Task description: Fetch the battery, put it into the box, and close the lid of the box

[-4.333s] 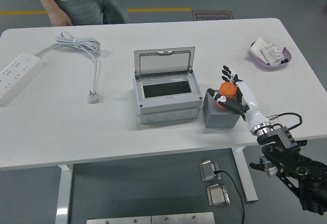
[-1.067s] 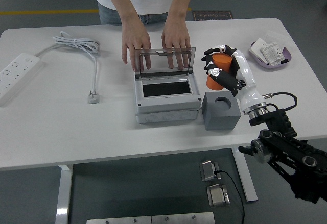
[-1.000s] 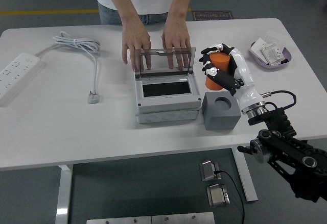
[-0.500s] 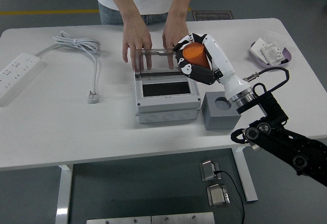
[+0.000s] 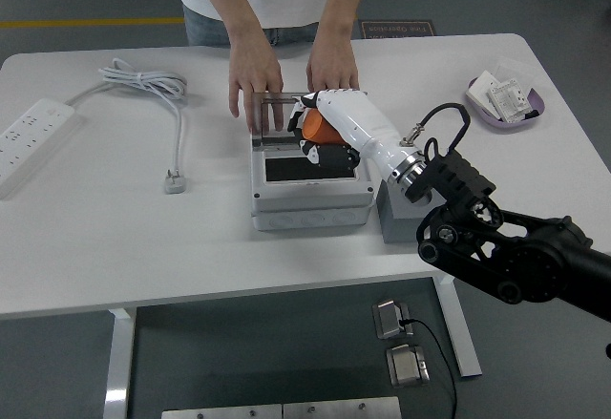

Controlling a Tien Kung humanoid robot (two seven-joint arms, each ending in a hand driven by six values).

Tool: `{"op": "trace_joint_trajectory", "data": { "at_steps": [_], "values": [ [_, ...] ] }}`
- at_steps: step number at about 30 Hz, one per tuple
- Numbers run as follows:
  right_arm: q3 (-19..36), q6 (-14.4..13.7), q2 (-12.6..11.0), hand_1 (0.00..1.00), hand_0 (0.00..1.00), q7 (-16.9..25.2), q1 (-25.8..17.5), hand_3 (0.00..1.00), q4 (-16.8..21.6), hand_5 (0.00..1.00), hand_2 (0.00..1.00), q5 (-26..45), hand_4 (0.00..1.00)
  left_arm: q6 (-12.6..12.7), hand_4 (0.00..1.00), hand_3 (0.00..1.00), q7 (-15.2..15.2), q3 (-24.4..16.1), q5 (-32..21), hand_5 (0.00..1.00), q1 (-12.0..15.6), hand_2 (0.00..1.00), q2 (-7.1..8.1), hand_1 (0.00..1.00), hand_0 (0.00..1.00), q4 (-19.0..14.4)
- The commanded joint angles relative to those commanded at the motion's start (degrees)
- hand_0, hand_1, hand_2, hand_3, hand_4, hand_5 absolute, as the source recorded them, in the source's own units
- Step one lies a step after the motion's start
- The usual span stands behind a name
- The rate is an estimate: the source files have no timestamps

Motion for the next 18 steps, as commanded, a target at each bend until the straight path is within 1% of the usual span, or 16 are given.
{"op": "trace_joint_trajectory", "data": {
  "at_steps": [4,5,10,11,16,17,18],
  "values": [
    [-0.7,-0.2,1.5,0.238,0.141,-0.4,0.8,0.298,-2.4,0.023,0.238,-0.3,0.113,0.0,0.634,0.624,0.2,-0.5,0.6,0.185,0.0,0.680,0.05,0.722,0.669,-0.1],
    [-0.8,-0.3,1.7,0.204,0.114,-0.3,0.9,0.308,-2.9,0.017,0.241,-0.1,0.105,0.0,0.635,0.623,0.3,-0.6,0.7,0.186,0.0,0.681,0.07,0.723,0.668,-0.1],
    [-1.4,-1.0,2.8,0.204,0.114,0.5,1.6,0.308,-5.6,0.017,0.241,1.2,0.105,0.1,0.635,0.623,0.2,-0.7,0.8,0.186,-0.2,0.681,0.19,0.723,0.668,0.0],
    [-1.5,-1.2,2.9,0.177,0.073,0.7,1.8,0.316,-6.1,0.002,0.245,1.5,0.123,0.1,0.635,0.624,0.2,-0.7,0.9,0.184,-0.2,0.681,0.21,0.724,0.669,0.0],
    [-2.3,-1.8,3.6,0.177,0.073,1.5,2.3,0.316,-8.0,0.002,0.245,2.7,0.123,0.1,0.635,0.624,0.2,-0.8,1.0,0.184,-0.3,0.681,0.26,0.724,0.669,0.0],
    [-2.5,-1.9,3.8,0.153,0.028,1.6,2.3,0.317,-8.4,0.002,0.245,2.9,0.136,0.1,0.634,0.624,0.2,-0.8,1.0,0.184,-0.4,0.681,0.28,0.724,0.668,0.0],
    [-2.7,-2.0,3.9,0.153,0.028,1.7,2.4,0.317,-8.6,0.002,0.245,3.1,0.136,0.1,0.634,0.624,0.2,-0.8,1.0,0.184,-0.4,0.681,0.29,0.724,0.668,0.0]
  ]
}}
